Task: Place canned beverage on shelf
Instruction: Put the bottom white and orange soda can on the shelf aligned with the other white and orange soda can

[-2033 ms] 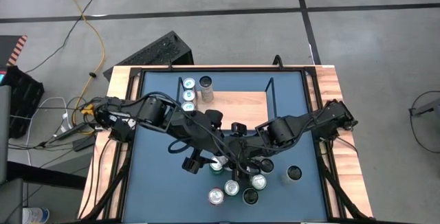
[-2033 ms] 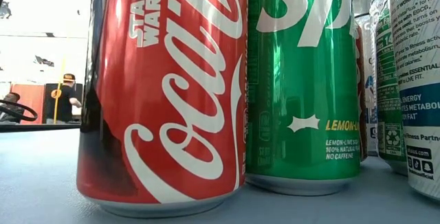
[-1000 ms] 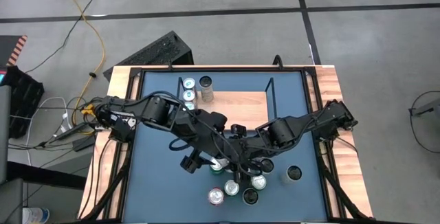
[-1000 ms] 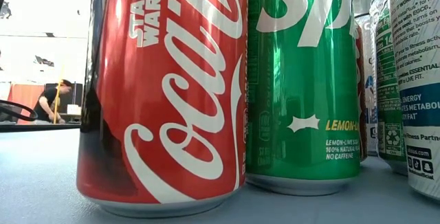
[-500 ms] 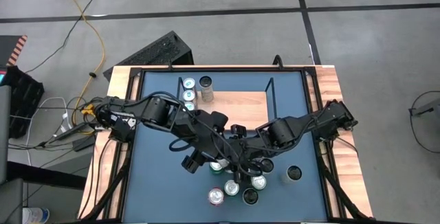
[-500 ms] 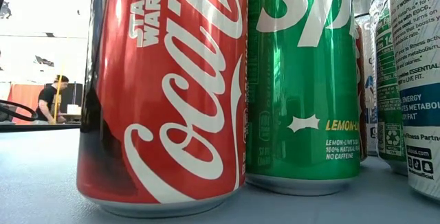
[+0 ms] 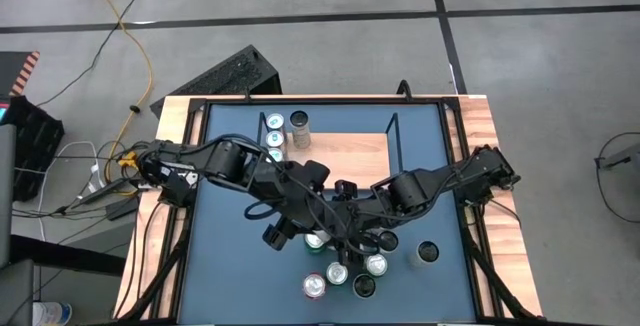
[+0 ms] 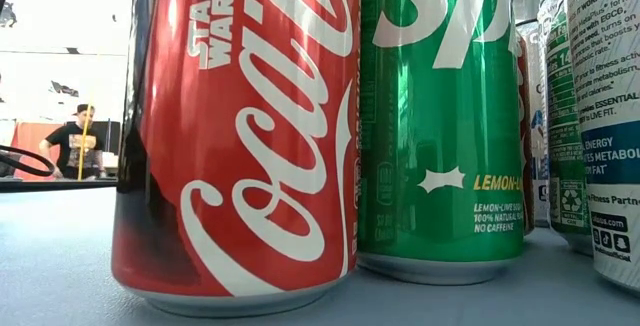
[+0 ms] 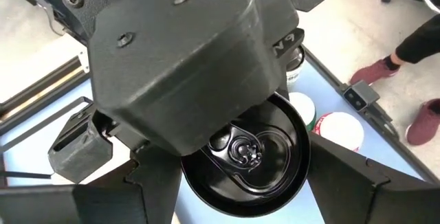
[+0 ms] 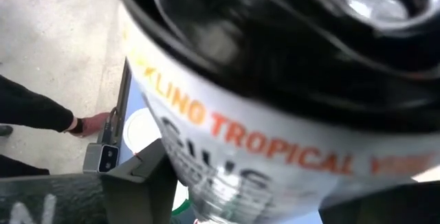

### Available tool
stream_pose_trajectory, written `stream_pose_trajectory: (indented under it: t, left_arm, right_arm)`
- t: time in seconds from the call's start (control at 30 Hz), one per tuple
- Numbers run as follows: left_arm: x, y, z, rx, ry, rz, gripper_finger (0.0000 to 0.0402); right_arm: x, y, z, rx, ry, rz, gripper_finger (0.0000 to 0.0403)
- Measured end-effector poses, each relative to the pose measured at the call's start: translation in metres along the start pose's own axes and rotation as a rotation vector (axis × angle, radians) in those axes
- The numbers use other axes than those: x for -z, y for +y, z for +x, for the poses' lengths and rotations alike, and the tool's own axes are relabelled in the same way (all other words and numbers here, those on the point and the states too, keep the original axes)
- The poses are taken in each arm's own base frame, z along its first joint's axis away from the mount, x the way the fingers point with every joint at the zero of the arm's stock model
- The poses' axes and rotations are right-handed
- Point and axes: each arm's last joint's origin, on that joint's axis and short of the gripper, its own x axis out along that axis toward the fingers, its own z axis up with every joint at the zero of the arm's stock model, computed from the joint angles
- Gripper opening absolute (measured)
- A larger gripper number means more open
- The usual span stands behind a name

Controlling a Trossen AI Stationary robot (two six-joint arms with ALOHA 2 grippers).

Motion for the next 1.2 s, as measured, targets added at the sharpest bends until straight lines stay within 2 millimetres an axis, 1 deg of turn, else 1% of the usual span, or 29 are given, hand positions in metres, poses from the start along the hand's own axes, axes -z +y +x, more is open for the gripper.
stream_pose_trajectory:
  t: [0.2,0.47,0.73,1.03,1.13,1.2]
  left_arm:
    - [0.0026,0.0014,-0.0012,-0.051,0.036,-0.012,0.0247]
    - [0.0098,0.0042,-0.0025,-0.057,0.099,-0.05,0.0246]
    - [0.0104,0.0042,-0.0034,-0.062,0.105,-0.053,0.0246]
    - [0.0104,0.0044,-0.0037,-0.063,0.103,-0.056,0.0256]
    - [0.0103,0.0044,-0.0037,-0.062,0.103,-0.056,0.0257]
    - [0.0103,0.0043,-0.0037,-0.06,0.102,-0.056,0.0257]
  right_arm:
    - [0.0011,-0.0011,0.0001,0.009,0.012,-0.005,0.027]
    - [0.0034,-0.0027,0.0,0.026,0.036,0.018,0.0271]
    - [0.0031,-0.0031,-0.0004,0.044,0.027,0.041,0.0271]
    - [0.0031,-0.0017,-0.0005,0.029,0.028,0.036,0.0272]
    - [0.0028,-0.0026,-0.0002,0.015,0.034,0.056,0.0281]
    - [0.0024,-0.004,0.0001,-0.004,0.042,0.079,0.0299]
